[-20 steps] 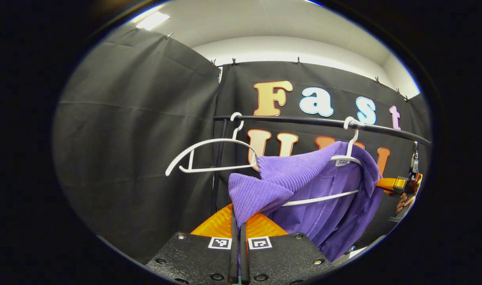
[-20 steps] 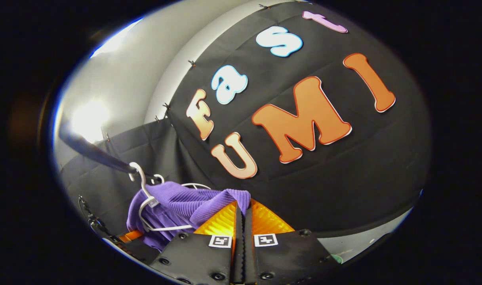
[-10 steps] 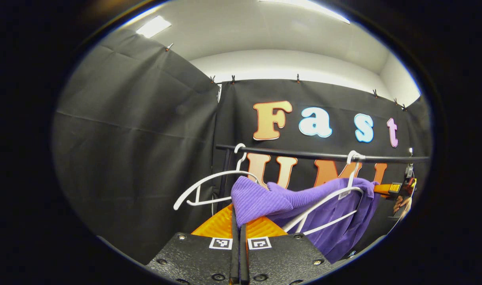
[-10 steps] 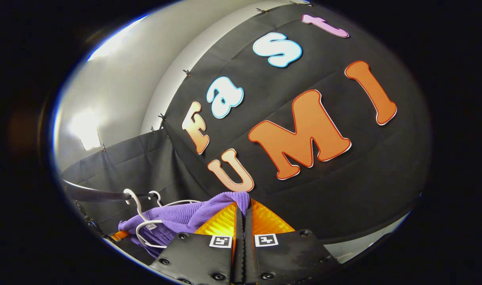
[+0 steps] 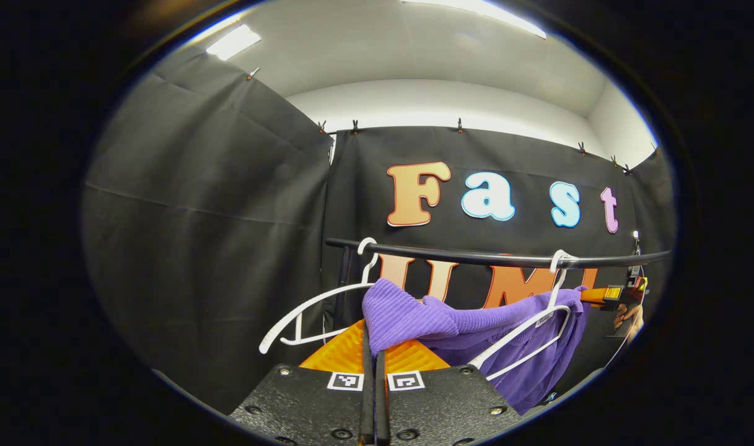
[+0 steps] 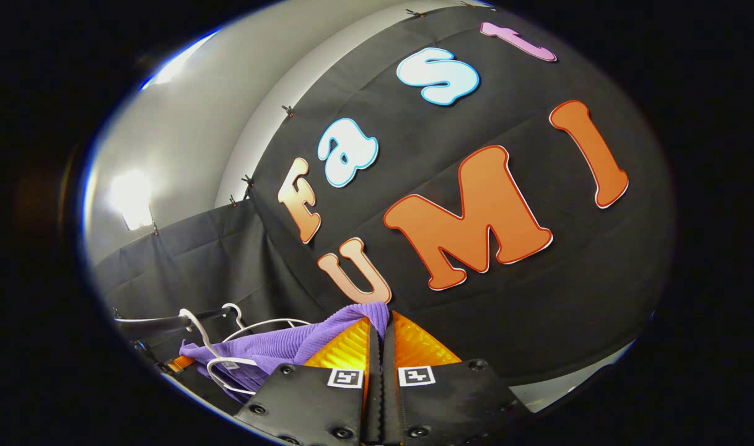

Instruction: Grasp the clothes on the hanger with both hands and then place them into the laundry hamper below.

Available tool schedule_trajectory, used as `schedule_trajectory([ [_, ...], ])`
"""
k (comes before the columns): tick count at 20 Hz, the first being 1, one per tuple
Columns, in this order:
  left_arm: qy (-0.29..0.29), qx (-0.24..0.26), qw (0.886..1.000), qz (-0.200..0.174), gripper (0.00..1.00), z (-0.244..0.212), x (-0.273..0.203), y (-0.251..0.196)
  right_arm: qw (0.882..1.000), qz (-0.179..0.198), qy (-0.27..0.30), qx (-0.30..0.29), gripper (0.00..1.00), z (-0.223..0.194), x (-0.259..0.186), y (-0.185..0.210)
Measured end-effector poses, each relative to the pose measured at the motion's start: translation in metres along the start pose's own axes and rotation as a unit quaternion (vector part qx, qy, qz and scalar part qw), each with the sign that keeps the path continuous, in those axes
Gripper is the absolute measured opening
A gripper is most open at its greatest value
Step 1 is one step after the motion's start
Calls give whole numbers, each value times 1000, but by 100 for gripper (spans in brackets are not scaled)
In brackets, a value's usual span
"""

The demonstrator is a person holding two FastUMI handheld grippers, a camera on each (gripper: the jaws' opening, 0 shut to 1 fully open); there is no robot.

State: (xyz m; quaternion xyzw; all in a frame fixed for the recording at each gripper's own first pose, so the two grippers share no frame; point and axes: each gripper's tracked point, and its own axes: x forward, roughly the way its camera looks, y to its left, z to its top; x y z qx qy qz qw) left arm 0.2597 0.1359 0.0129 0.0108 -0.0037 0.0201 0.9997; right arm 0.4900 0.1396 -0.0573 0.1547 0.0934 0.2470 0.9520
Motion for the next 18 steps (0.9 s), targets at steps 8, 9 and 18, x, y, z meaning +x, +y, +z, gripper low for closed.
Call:
schedule_trajectory([
  [8, 56, -16, 998, 0, 2, -63, 16, 0, 999, -39, 34, -2, 7, -21, 10, -33],
  [9, 60, -24, 998, 0, 1, -69, 16, 2, 998, -41, 37, -5, 7, -26, 9, -36],
  [18, 96, -41, 995, -8, 1, -111, 1, 16, 991, -94, 91, -22, 7, -87, -2, -66],
])
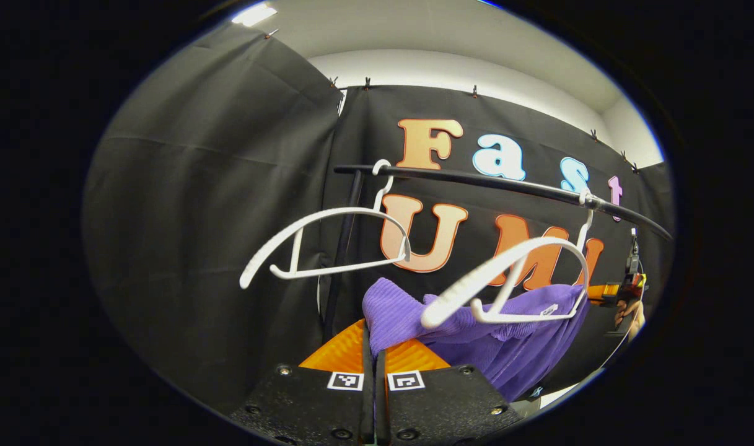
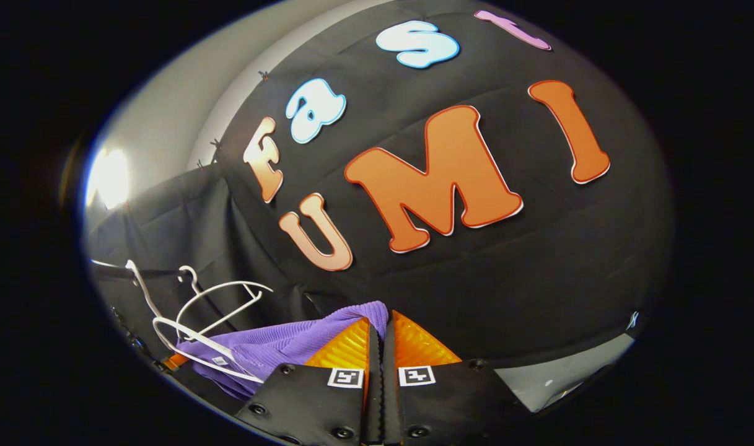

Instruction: Grasp the clothes on the hanger with both hands and then place them into the laundry hamper below.

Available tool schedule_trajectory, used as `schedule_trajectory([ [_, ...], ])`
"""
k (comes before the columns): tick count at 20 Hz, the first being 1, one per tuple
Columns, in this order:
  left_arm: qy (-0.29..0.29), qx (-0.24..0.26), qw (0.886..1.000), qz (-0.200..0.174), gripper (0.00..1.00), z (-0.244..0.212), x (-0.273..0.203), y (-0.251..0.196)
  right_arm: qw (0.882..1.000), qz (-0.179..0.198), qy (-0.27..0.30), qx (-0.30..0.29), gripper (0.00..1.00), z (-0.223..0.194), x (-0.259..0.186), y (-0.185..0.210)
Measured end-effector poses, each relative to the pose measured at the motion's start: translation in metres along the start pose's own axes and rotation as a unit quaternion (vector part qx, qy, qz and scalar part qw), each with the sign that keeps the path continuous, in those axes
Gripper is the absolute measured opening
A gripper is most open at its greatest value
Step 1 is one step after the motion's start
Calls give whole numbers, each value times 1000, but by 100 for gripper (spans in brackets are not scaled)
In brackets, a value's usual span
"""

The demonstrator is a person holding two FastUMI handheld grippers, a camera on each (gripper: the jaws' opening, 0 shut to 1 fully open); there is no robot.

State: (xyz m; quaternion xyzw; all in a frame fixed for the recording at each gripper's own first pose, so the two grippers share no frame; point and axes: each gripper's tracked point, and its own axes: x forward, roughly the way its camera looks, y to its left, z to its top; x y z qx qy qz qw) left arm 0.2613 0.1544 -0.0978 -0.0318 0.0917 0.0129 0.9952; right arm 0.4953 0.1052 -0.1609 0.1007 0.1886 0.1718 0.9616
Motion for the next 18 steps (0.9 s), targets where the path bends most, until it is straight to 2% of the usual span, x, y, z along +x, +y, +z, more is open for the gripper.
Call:
schedule_trajectory([
  [5, 46, 8, 999, -16, 1, -51, -1, 4, 998, -61, 16, 15, 7, -54, -19, -26],
  [10, 81, 23, 995, -59, 1, -85, -1, -2, 991, -134, 20, 3, 8, -95, -50, -52],
  [13, 105, 21, 990, -88, 1, -105, -6, -13, 987, -158, 34, 19, 8, -131, -72, -55],
  [18, 121, 55, 981, -140, 1, -122, -14, -46, 981, -191, 33, 26, 7, -172, -110, -46],
])
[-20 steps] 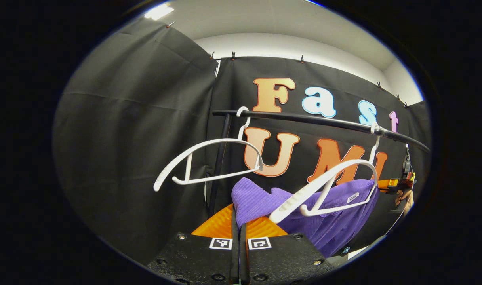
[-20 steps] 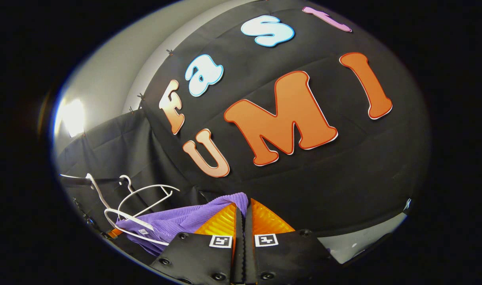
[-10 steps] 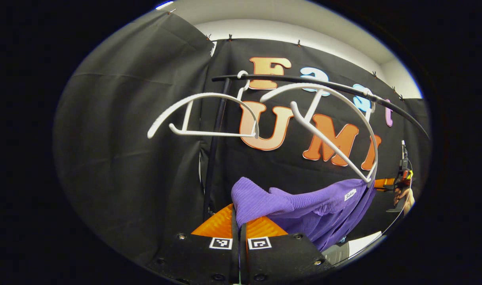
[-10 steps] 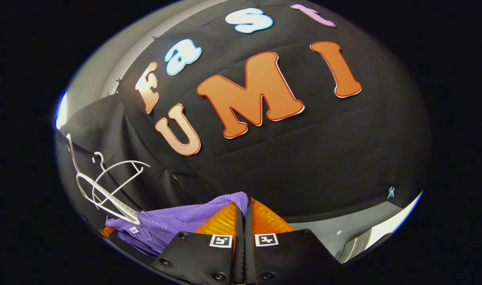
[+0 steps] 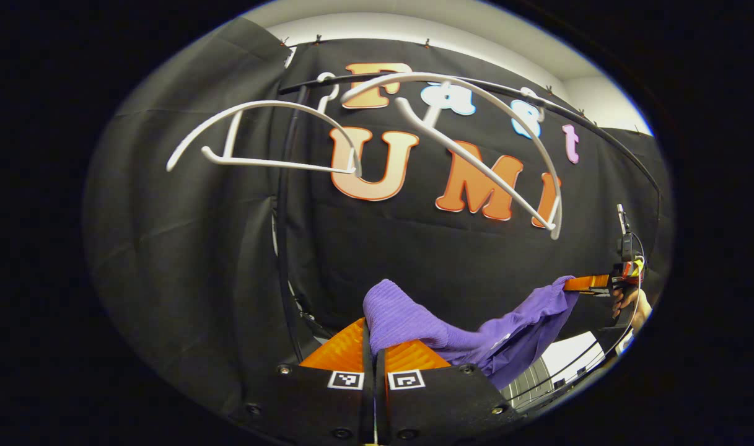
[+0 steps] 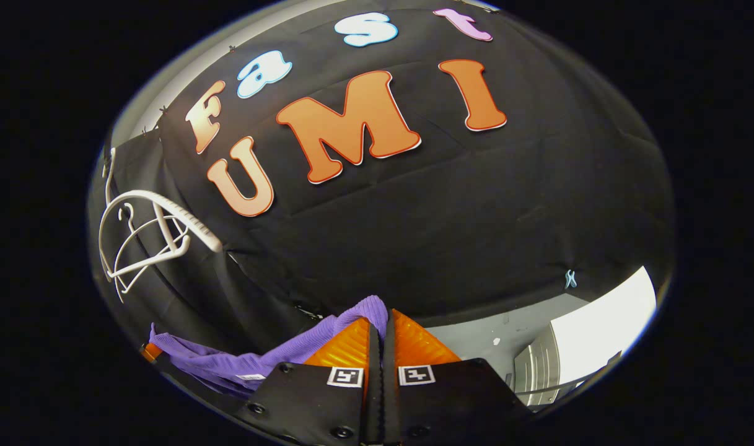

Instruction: Grasp the clothes on the hanger with both hands and then place them into the laundry hamper below.

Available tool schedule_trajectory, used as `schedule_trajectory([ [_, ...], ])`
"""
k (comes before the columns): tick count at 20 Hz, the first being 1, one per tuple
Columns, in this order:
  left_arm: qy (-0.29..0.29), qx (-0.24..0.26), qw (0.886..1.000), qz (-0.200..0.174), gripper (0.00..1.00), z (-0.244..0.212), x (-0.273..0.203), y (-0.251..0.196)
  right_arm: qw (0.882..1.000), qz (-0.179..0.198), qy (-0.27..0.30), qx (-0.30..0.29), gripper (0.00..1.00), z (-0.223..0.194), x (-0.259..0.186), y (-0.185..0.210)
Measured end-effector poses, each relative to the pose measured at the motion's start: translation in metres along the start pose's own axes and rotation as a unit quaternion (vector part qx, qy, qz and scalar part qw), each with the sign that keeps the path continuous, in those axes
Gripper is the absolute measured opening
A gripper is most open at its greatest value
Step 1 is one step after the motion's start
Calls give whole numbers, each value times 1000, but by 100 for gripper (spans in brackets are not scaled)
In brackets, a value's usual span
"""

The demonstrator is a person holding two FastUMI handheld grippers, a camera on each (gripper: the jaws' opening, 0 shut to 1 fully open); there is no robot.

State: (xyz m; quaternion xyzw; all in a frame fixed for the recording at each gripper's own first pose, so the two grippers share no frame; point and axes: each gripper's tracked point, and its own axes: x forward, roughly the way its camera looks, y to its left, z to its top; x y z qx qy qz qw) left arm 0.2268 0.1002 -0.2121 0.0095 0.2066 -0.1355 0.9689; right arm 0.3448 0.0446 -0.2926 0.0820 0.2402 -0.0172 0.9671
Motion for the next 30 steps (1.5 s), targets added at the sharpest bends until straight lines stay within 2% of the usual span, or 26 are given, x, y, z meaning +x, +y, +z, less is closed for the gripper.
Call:
schedule_trajectory([
  [3, 4, 15, 999, -33, 2, -4, 3, -25, 1000, -11, -6, 11, 7, -22, -22, 4],
  [8, 22, 8, 995, -95, 1, -24, 17, -76, 999, -29, -10, 13, 7, -59, -44, 23],
  [13, 58, 10, 985, -159, 1, -56, 37, -145, 999, -40, -10, 0, 7, -93, -51, 50],
  [17, 89, 13, 976, -197, 1, -74, 59, -195, 998, -55, 0, -11, 7, -114, -45, 45],
  [21, 139, 20, 972, -186, 1, -105, 99, -212, 997, -75, 29, -5, 7, -138, -26, 17],
  [25, 196, 15, 966, -165, 1, -156, 114, -214, 994, -90, 67, 6, 7, -165, -2, -17],
  [30, 270, 39, 952, -136, 2, -221, 140, -225, 987, -100, 128, 12, 7, -208, 33, -49],
])
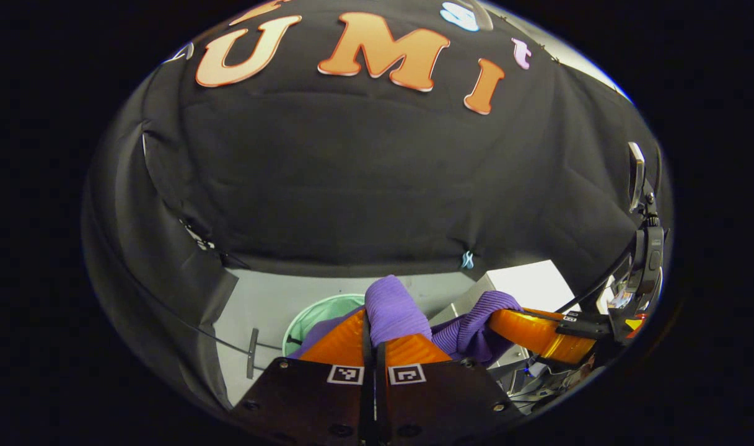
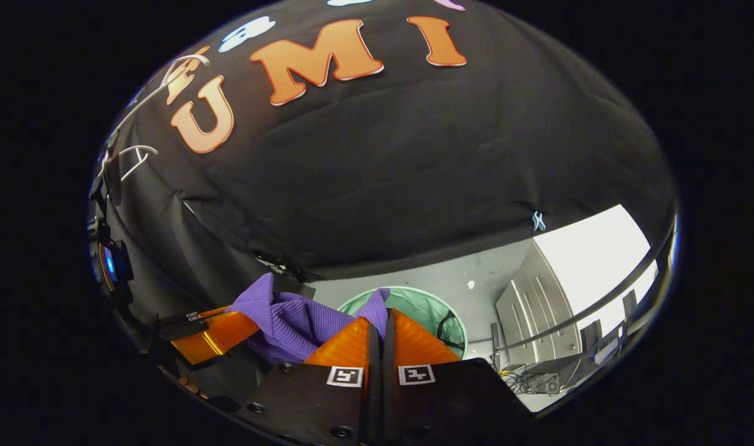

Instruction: Grasp the clothes on the hanger with both hands and then place them into the laundry hamper below.

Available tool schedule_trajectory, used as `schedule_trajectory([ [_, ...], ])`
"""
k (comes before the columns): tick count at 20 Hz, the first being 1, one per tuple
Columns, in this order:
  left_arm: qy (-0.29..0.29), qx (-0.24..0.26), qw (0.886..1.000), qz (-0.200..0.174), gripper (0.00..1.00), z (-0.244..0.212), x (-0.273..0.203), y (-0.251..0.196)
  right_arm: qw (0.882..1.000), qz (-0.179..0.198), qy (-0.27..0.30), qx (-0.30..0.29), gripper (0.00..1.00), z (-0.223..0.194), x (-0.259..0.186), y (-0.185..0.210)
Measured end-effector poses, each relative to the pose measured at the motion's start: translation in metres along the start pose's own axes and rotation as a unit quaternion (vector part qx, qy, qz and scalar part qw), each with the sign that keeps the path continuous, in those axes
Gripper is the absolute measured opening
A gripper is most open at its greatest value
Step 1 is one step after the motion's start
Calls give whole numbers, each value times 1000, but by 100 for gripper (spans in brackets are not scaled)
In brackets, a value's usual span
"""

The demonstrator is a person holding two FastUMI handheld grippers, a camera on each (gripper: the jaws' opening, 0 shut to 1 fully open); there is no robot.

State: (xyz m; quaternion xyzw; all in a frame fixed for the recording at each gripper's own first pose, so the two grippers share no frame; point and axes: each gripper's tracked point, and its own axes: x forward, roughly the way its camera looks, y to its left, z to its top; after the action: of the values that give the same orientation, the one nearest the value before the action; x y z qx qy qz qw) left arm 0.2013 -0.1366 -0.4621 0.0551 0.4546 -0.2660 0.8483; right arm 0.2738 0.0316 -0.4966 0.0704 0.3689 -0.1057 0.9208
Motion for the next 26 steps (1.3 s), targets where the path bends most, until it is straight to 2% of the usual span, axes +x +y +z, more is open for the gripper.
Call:
schedule_trajectory([
  [6, 88, -16, 995, 34, 2, -46, 39, 12, 997, -19, 75, 7, 8, -36, 53, -29],
  [12, 177, -24, 982, 67, 2, -96, 51, 31, 991, -40, 130, -2, 8, -63, 84, -46],
  [14, 199, -36, 977, 73, 3, -109, 51, 33, 989, -45, 142, -6, 10, -68, 82, -51],
  [15, 213, -43, 973, 79, 5, -116, 49, 33, 988, -43, 145, -5, 21, -73, 89, -53],
  [16, 225, -49, 969, 86, 6, -122, 45, 38, 988, -42, 149, -3, 25, -76, 89, -52],
  [17, 230, -50, 967, 95, 12, -125, 45, 44, 987, -43, 154, -1, 24, -80, 88, -53],
  [18, 228, -53, 967, 102, 12, -123, 47, 49, 986, -45, 159, -1, 24, -81, 88, -55],
  [19, 223, -56, 967, 106, 35, -118, 47, 50, 986, -43, 162, 1, 37, -85, 89, -55],
  [20, 218, -59, 968, 110, 59, -117, 47, 54, 986, -42, 164, 1, 28, -89, 89, -55],
  [21, 213, -64, 969, 109, 83, -112, 44, 55, 986, -40, 165, 0, 35, -91, 87, -53],
  [23, 207, -70, 970, 111, 82, -109, 43, 58, 985, -42, 167, 0, 34, -96, 83, -52],
  [24, 206, -72, 970, 112, 85, -109, 40, 60, 985, -44, 168, 1, 58, -96, 81, -50],
  [25, 202, -76, 969, 118, 81, -108, 36, 64, 985, -46, 168, 3, 62, -100, 79, -49],
  [26, 195, -84, 969, 123, 81, -108, 28, 69, 985, -42, 170, 5, 56, -101, 77, -45],
])
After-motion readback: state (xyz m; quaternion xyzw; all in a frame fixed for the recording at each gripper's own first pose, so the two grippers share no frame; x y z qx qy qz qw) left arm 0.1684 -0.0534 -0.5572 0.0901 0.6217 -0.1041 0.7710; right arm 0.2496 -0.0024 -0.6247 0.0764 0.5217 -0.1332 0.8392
